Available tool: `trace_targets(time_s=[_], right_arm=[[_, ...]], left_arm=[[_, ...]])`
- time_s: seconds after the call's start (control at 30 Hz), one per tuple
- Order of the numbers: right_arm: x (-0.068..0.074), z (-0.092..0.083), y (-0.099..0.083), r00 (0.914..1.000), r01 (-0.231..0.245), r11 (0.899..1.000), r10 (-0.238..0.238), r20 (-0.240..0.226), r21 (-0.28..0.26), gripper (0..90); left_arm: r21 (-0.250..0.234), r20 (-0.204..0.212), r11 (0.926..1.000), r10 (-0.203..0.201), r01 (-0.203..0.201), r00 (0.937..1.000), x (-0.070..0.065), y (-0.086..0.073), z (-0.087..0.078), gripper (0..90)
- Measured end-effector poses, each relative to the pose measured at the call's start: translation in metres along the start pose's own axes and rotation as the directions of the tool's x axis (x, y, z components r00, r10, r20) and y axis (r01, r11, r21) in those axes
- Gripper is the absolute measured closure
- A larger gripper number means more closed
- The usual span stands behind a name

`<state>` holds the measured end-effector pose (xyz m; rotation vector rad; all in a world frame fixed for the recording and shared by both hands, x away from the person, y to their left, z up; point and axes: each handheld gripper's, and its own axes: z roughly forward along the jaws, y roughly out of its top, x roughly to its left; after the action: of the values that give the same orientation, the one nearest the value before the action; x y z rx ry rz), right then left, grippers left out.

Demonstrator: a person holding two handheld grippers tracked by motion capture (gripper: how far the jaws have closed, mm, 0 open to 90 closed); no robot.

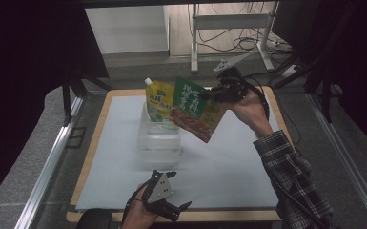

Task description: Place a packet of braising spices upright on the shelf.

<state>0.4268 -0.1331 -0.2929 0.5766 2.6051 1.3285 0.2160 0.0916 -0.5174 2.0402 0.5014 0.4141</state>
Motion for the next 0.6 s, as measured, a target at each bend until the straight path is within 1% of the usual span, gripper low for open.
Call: trace_targets(time_s=[0.33,0.6], right_arm=[[-0.002,0.025,0.014,0.9991,0.017,1.0,-0.018,-0.039,-0.016,89.2],[-0.002,0.043,0.028,0.9985,0.028,0.999,-0.029,-0.047,-0.022,89.2]], left_arm=[[-0.004,0.001,1.0,0.0,0.0,1.0,0.0,0.0,-0.001,0.0],[-0.007,0.003,1.0,0.001,-0.001,1.0,0.001,0.0,-0.001,0.0]])
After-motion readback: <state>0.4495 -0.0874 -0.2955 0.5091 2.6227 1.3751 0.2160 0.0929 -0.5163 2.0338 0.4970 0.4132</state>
